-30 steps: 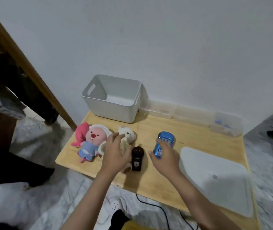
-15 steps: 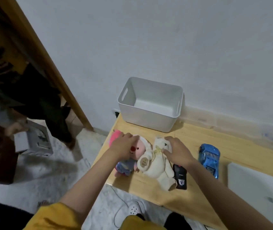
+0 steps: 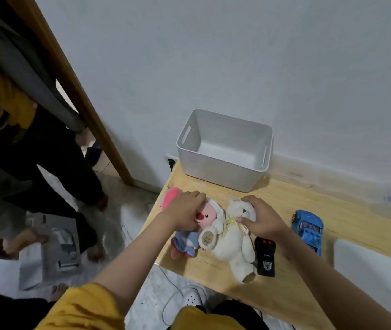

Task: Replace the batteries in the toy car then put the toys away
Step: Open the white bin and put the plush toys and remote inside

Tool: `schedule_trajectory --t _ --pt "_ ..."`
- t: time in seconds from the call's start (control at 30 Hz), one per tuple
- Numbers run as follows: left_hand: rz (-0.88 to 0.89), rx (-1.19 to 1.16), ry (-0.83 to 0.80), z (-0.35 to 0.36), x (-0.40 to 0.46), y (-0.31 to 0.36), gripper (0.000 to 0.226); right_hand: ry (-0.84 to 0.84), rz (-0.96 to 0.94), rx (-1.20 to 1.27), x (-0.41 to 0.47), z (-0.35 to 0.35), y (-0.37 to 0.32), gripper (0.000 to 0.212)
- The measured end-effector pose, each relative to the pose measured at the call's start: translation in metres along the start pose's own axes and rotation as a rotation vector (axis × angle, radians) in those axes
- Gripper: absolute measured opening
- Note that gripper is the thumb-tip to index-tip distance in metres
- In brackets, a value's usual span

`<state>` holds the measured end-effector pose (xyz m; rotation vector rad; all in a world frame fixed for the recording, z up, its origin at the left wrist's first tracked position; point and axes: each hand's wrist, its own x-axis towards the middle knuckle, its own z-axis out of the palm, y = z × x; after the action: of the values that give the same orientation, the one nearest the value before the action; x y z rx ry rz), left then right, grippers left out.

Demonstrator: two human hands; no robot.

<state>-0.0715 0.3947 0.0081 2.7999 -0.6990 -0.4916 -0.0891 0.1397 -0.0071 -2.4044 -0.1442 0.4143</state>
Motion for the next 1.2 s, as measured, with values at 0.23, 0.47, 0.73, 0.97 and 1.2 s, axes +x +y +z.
schedule_trajectory --t 0.23,0.47,0.73,0.97,1.2 --pt "-0.013 -0.215 0.116 -0.038 -0.020 0.003 0.069 0.083 -0.117 -0.063 -0.026 -0.054 -0.031 0.058" --pt "0.022 -0.253 0.383 -0.133 -0.014 0.003 0.067 0.280 -0.284 -0.099 -0.017 -0.141 -0.085 0.060" --pt "0.080 -0.102 0.706 -0.201 0.061 -0.006 0.071 0.636 -0.422 -0.215 0.042 -0.198 -0.120 0.059" --pt "0.112 -0.069 0.493 -0.174 0.138 -0.037 0.063 0.525 -0.328 -0.278 0.103 -0.174 -0.100 0.057" --pt "0.151 -0.074 0.144 -0.119 0.190 -0.045 0.054 0.206 -0.224 -0.511 0.144 -0.133 -0.070 0.059"
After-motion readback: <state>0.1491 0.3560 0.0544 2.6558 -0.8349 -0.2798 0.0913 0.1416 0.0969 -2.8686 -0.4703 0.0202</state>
